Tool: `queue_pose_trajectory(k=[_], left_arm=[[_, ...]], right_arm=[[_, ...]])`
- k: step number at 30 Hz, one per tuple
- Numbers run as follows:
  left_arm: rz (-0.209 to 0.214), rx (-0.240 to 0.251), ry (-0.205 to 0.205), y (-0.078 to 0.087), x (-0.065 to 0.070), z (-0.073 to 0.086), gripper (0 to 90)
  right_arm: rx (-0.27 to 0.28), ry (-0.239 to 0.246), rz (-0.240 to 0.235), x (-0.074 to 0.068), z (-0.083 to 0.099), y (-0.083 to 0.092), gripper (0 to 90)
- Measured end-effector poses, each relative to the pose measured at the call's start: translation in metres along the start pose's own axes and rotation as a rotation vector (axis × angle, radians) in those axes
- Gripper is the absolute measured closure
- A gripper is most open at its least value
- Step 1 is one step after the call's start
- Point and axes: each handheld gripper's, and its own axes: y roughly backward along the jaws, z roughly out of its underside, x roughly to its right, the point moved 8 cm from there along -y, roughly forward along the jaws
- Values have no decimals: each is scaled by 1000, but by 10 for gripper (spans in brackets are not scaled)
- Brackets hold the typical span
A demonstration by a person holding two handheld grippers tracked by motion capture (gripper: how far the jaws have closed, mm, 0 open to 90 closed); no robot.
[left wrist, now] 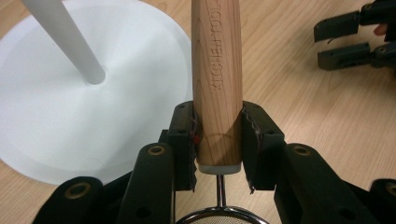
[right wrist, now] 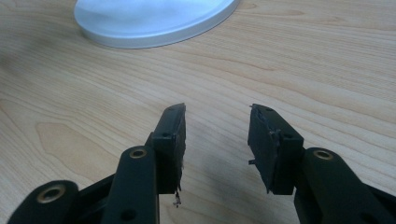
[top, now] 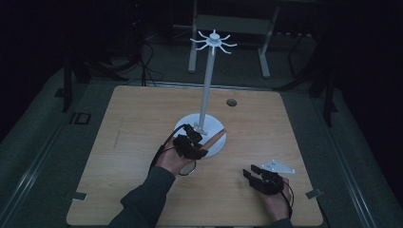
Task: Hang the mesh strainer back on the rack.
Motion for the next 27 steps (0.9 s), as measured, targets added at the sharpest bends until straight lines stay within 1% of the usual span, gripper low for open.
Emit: queue_pose_trajectory(k=[5,10,19,27], left_arm=[[-8,23,5,4,-1,-2,685],[-18,51,18,7,-2,-5,685],[-35,88,30,13,-3,-8,685],[-51,137,48,20,-5,-13,685]], right_arm=[[1,0,0,0,0,0,561],[1,0,0,0,0,0,560],[1,0,1,0,0,0,559],[2,-2,1,0,0,0,558]])
